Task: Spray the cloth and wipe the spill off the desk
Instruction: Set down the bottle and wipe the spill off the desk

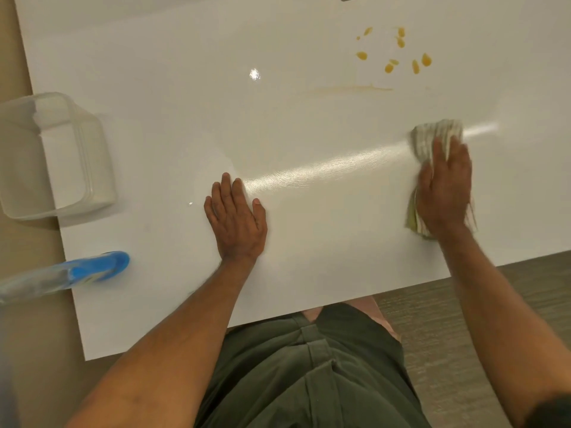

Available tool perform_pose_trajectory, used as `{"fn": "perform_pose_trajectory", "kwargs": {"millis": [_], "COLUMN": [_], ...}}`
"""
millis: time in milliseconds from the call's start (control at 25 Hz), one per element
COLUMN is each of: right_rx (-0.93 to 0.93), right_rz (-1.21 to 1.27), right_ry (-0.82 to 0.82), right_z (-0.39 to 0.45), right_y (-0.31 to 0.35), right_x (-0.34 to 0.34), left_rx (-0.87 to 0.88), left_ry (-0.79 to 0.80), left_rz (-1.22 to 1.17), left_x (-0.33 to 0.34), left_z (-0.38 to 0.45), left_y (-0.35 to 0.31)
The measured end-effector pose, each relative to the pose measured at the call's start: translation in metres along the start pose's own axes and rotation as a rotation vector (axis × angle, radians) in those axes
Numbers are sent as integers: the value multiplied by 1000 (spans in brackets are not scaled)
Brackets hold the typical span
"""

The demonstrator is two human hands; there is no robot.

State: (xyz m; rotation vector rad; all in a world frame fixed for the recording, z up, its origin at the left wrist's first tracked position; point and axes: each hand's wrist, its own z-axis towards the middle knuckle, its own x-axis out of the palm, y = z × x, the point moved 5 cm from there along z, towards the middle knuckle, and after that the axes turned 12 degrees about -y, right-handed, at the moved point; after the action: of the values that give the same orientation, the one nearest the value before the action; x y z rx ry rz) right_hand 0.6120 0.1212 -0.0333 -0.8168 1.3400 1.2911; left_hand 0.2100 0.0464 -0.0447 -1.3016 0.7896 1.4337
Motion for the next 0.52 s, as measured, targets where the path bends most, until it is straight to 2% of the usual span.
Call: {"fn": "perform_pose_trajectory", "kwargs": {"millis": [80, 120, 240, 360, 440, 520], "right_rx": [176, 189, -7, -301, -451, -476], "right_rz": [-28, -26, 42, 151, 189, 189], "right_ry": [-46, -54, -64, 75, 169, 208], "right_z": [25, 27, -7, -91, -138, -158], "right_y": [13, 35, 130, 198, 185, 144], "right_x": [5, 9, 23, 25, 17, 7], "left_rx": [-1, 2, 11, 11, 21, 31], "left_ry": [6, 10, 20, -1, -5, -4], "left_rz": [3, 7, 16, 7, 5, 9], "left_x": [1, 1, 0, -4, -5, -5], "left_z": [0, 0, 0, 0, 0, 0], "left_y": [0, 0, 0, 0, -1, -1]}}
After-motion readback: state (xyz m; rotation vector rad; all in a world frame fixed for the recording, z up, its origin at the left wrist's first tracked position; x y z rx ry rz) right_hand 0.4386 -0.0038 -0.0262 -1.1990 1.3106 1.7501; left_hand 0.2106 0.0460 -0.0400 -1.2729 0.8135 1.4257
